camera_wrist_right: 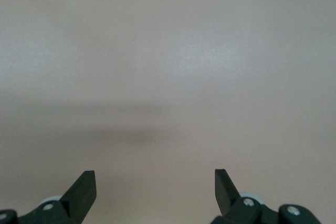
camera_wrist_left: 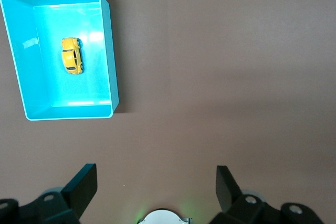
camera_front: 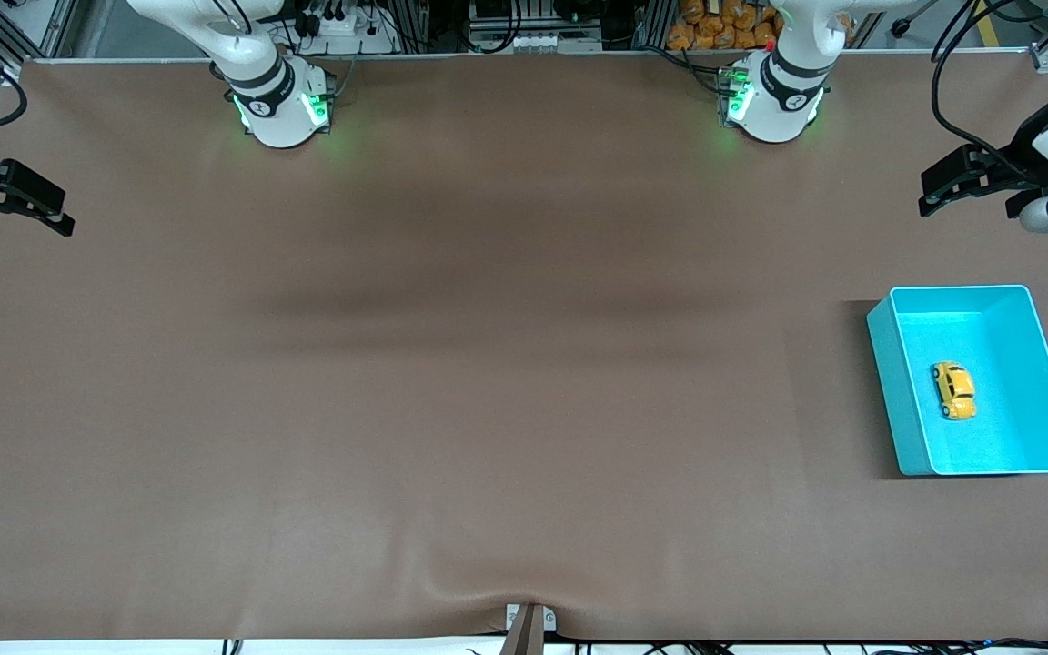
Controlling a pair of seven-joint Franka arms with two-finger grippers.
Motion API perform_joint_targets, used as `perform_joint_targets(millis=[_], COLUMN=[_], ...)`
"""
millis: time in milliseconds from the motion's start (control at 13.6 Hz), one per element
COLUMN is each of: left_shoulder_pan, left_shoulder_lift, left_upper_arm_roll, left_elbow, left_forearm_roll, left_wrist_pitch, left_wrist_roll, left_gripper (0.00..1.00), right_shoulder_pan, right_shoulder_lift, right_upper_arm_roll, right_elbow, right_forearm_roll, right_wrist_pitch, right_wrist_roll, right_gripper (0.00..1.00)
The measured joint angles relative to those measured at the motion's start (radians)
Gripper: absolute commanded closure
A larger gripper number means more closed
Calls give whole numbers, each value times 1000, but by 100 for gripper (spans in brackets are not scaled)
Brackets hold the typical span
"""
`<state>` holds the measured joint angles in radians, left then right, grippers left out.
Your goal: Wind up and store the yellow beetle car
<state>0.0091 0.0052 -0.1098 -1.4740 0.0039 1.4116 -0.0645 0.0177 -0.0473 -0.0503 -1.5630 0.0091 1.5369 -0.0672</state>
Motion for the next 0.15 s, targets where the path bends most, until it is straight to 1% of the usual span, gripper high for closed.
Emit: perform_joint_targets(millis=[147], left_shoulder_pan=[0], left_shoulder_lift=[0], left_upper_arm_roll=[0], left_elbow=[0], left_forearm_roll=[0], left_wrist_pitch=[0], left_wrist_roll=[0], left_gripper=[0], right_shoulder_pan=[0], right_shoulder_lift=[0], right_upper_arm_roll=[0], right_elbow=[0], right_forearm_roll=[0], right_wrist_pitch=[0], right_wrist_roll=[0], right_gripper=[0])
